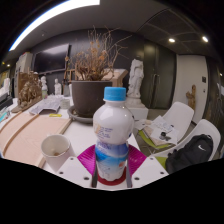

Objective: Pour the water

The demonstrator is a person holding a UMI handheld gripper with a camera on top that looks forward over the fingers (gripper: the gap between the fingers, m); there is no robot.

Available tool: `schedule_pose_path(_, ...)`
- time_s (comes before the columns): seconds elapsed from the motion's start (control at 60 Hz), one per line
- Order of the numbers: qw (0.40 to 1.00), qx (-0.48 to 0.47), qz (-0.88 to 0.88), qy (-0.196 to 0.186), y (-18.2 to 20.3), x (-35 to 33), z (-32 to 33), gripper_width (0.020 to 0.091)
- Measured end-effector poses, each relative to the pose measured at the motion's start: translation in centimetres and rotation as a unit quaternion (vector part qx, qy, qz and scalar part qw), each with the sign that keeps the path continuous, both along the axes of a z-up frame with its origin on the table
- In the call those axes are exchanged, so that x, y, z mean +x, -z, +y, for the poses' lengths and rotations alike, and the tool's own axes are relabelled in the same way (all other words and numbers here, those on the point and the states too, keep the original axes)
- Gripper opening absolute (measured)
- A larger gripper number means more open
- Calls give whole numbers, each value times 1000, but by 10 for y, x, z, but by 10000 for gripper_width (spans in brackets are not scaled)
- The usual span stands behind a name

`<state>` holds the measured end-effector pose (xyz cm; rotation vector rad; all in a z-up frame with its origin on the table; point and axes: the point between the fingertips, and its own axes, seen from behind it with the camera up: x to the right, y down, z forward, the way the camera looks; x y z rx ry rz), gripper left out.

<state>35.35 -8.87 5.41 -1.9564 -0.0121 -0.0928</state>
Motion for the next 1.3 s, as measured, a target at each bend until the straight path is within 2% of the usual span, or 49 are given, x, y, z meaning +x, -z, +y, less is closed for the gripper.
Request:
schedule_pose_path(0.2,1000,-4,19,2,6,1,-5,547)
schedule_pose_path(0.233,999,-17,26,5,9,1,-9,643)
schedule_pose_path(0.283,999,-25,35,7,5,0,-15,857)
schedule_pose_path(0.3,999,-26,35,9,3,1,-17,865)
schedule_pose_path(0.333,999,-25,34,14,-4,1,-22,825)
schedule_pose_path(0.4,999,-25,27,28,-22,1,-37,860)
schedule_pose_path(0.633,996,-63,32,60,-92,-57,-137,854)
schedule_pose_path(0.867,995,-87,6,46,-147,-146,-240,857)
schedule_pose_path(1.033,995,-93,6,39,-165,-193,-280,855)
schedule_pose_path(1.3,995,-89,-13,48,-177,-211,-301,856)
